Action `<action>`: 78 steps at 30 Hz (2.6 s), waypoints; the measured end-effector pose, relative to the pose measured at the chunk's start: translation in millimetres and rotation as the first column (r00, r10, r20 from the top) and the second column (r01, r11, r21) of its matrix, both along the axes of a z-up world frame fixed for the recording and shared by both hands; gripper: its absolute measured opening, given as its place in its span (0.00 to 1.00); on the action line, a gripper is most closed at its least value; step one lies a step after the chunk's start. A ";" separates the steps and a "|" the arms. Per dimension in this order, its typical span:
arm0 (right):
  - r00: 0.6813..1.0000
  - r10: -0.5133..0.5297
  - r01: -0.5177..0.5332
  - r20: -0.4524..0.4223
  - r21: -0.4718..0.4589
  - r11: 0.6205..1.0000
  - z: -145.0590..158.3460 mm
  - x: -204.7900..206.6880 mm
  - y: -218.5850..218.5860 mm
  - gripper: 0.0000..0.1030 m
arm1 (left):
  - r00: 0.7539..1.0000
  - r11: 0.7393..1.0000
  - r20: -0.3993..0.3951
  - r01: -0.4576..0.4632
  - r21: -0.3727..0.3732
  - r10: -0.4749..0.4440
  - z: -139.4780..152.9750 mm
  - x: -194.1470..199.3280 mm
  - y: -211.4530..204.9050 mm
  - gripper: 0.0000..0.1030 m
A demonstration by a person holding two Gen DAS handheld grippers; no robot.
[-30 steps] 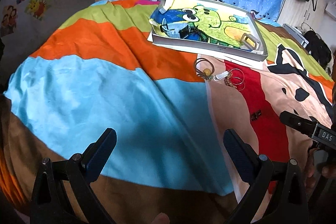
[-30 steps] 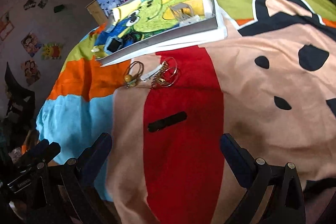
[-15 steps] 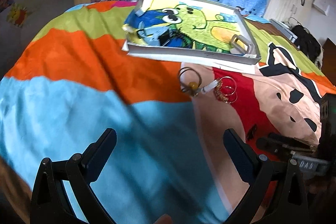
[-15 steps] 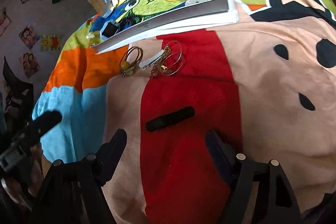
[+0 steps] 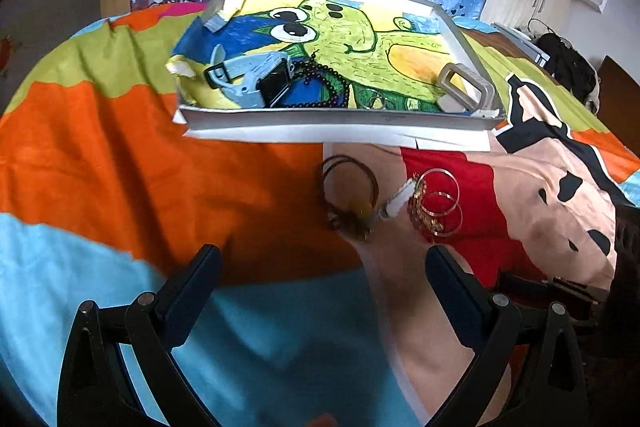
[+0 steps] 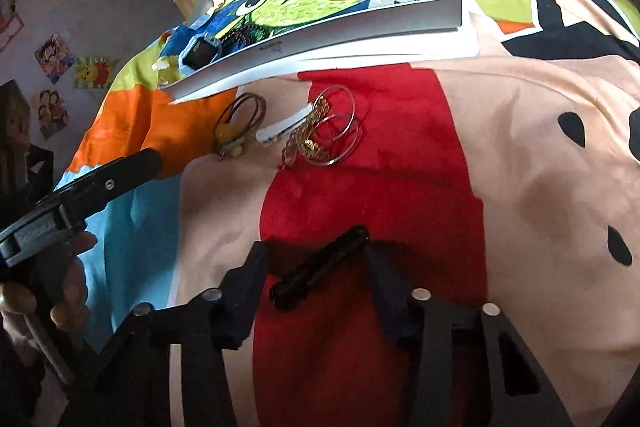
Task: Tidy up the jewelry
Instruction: 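Grasp the black hair tie on the red stripe with the right tool, then grasp the brown cord bracelet with the left tool while the right tool carries the hair tie toward the tray, then lower the bracelet and hair tie into the white tray and open both tools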
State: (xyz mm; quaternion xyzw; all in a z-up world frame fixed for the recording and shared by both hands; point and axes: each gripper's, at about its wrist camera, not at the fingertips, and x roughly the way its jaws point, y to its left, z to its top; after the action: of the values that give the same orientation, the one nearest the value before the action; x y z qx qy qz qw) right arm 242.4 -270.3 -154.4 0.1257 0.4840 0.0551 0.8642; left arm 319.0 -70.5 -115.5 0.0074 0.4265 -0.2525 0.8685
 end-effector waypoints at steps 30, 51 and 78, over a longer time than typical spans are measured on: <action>0.993 -0.067 0.055 0.102 0.113 0.992 3.4 28.5 -18.3 0.05 | 0.988 0.994 -0.112 0.107 -0.034 -0.110 -34.7 42.9 -32.2 0.16; 0.973 -0.161 0.067 0.165 0.467 0.882 37.8 31.1 -57.7 0.05 | 0.998 0.998 -0.060 0.010 -0.068 -0.014 20.2 -16.5 -26.9 0.15; 0.926 0.075 -0.066 0.370 -0.036 0.997 52.3 172.1 -11.3 0.06 | 0.995 0.997 -0.055 -0.080 0.022 0.081 31.9 135.9 -44.6 0.16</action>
State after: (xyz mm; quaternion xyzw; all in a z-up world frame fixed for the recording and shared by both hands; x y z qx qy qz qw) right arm 414.5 -281.6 -102.1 0.0859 0.3168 0.1033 0.9389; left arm 455.0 -115.1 -83.6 -0.0082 0.4529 -0.2131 0.8657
